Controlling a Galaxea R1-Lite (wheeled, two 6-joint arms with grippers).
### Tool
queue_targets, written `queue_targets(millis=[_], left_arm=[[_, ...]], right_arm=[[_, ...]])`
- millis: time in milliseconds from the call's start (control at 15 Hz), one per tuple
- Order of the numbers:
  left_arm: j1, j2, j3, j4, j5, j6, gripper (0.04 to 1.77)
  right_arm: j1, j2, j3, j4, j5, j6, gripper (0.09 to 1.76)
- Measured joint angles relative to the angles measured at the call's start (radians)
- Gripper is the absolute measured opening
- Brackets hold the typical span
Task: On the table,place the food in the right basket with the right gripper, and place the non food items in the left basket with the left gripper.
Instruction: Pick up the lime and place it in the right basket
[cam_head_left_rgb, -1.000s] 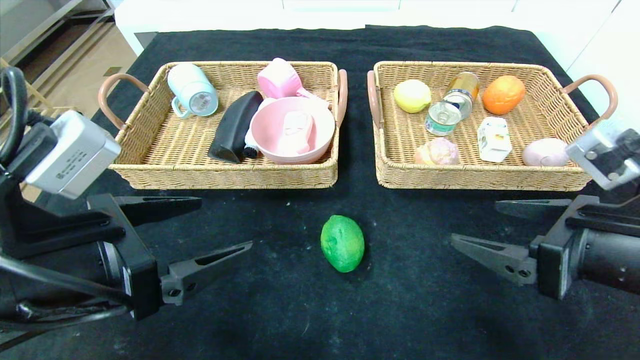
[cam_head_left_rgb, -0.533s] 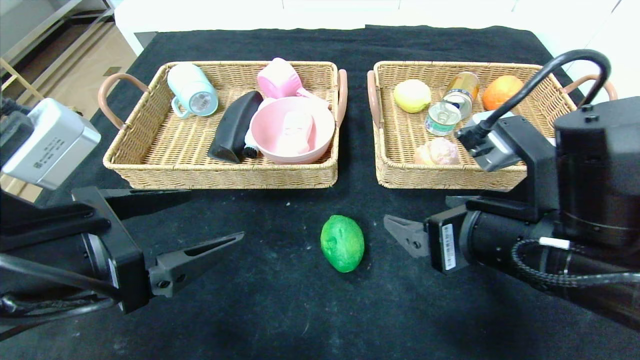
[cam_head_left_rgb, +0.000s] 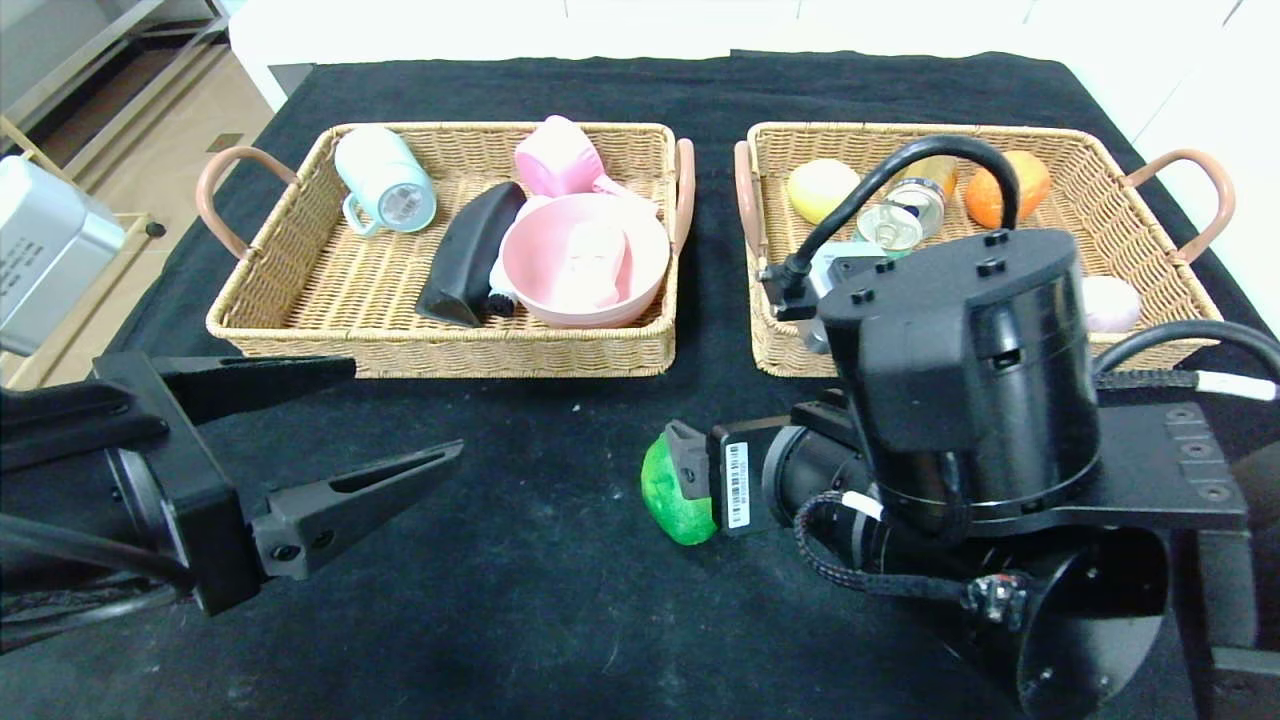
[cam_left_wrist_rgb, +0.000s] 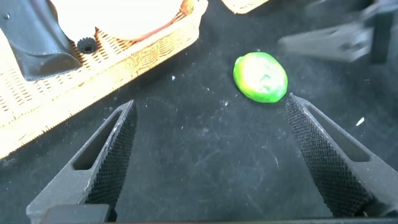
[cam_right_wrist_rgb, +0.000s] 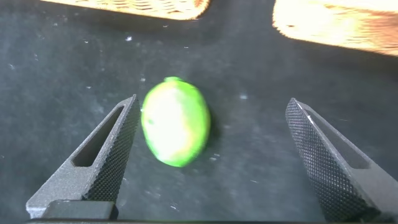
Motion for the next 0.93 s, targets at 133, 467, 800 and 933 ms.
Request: queue_targets(millis=[133,467,800,933], left_arm=[[0.001,-0.007,0.0,0.001,0.0,0.001,1.72],[0.001,-0.024,0.0,0.001,-0.001,0.007,1.72],[0.0,-0.031,0.001,0.0,-0.002,0.009,1.72],[0.0,-0.037,0.001,0.002,-0.003,0.01,1.72]], right_arm=[[0.014,0.04,-0.021,0.0,-0.031,0.001,1.71],[0.048,0.127,-0.046,-0.045,-0.084,-0.015,1.71],[0.053,0.185,-0.048,-0.084,-0.133,-0.029,1.71],[0.051,0.204,-0.048,-0.109,-0.136,-0.029,1.71]])
